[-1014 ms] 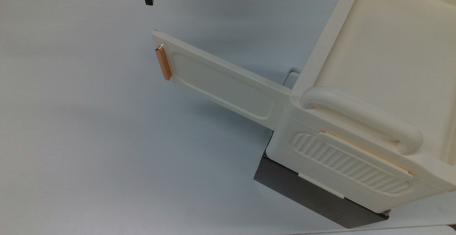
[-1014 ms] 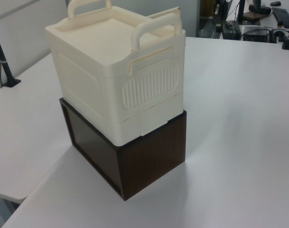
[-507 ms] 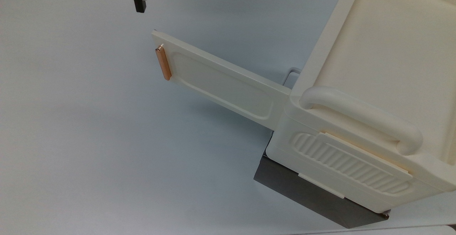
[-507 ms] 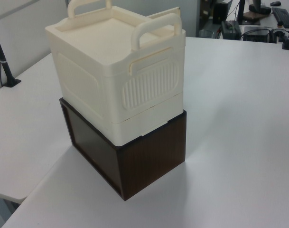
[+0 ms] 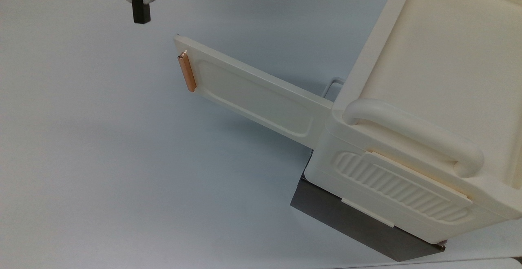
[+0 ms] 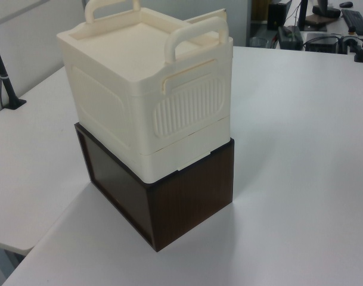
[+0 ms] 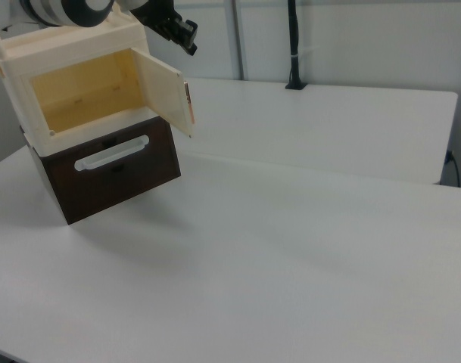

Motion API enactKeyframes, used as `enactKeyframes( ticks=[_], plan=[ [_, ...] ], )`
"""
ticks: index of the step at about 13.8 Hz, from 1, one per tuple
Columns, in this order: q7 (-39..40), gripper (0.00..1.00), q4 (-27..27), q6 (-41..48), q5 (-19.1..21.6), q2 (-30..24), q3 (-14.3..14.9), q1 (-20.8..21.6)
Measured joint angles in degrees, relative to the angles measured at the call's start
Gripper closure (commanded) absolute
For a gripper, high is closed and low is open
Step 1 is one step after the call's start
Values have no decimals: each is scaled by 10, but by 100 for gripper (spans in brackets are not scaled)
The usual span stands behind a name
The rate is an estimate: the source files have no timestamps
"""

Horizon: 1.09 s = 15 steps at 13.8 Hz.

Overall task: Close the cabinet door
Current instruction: 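Push the door's orange-handled edge with the gripper, swinging it toward the cabinet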

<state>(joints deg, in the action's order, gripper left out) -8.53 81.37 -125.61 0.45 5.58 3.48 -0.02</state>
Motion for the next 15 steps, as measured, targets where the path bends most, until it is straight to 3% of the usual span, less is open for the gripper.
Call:
enactKeyframes(
  ticks=[8, 10, 11, 13, 15],
  plan=[
    [-42, 100, -1, -33, 0, 45, -5, 37],
    [-40, 100, -4, 25, 0, 42, -5, 42],
    [-27, 100, -11, 85, 10, 41, -5, 45],
    [39, 100, -30, 193, 88, 39, -4, 45],
    [88, 100, -43, 253, 133, 33, 0, 37]
  ],
)
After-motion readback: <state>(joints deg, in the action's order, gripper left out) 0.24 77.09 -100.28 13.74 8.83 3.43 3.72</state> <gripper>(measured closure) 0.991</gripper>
